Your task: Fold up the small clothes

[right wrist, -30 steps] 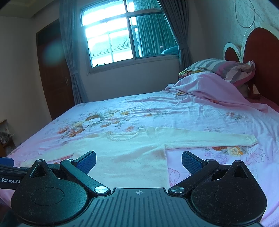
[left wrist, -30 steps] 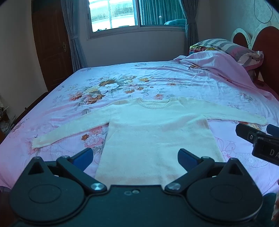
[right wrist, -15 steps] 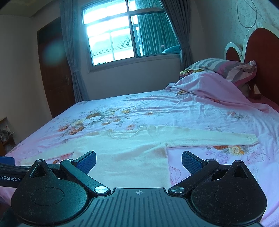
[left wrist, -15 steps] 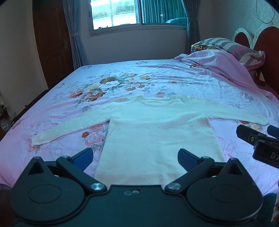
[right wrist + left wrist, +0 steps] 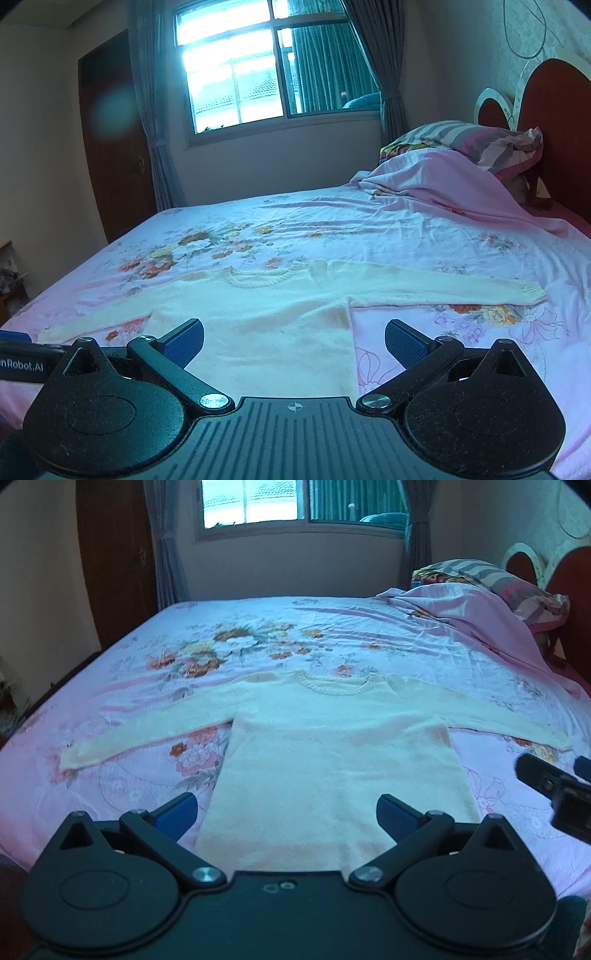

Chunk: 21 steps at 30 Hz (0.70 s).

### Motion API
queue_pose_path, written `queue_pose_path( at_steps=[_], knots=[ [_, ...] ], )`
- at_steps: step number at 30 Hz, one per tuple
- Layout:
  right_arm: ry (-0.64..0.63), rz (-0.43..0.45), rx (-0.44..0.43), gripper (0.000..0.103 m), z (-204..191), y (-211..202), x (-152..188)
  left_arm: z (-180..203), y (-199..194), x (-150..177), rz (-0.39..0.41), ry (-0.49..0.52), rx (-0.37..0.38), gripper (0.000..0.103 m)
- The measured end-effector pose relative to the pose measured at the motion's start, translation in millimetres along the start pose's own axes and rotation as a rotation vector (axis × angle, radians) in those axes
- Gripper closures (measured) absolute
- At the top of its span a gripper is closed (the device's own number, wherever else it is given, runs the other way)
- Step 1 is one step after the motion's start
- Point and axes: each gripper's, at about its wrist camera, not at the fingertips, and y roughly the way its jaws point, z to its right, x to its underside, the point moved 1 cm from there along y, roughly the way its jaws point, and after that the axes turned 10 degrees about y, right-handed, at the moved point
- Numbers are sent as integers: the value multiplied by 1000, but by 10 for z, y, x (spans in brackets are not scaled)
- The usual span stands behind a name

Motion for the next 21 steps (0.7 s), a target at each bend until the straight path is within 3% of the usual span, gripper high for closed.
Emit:
queue_pose_path(
  at_steps=[11, 17, 21],
  knots=[
    [7, -34, 31, 0, 88, 239, 123, -411, 507, 36, -83, -53, -2, 2],
    [1, -66, 33, 0, 10, 452, 102, -784, 778, 18, -98, -150, -13, 10],
    [-29, -79, 22, 0, -114, 649, 77, -1023, 971, -34, -123, -194, -38, 9]
  ],
)
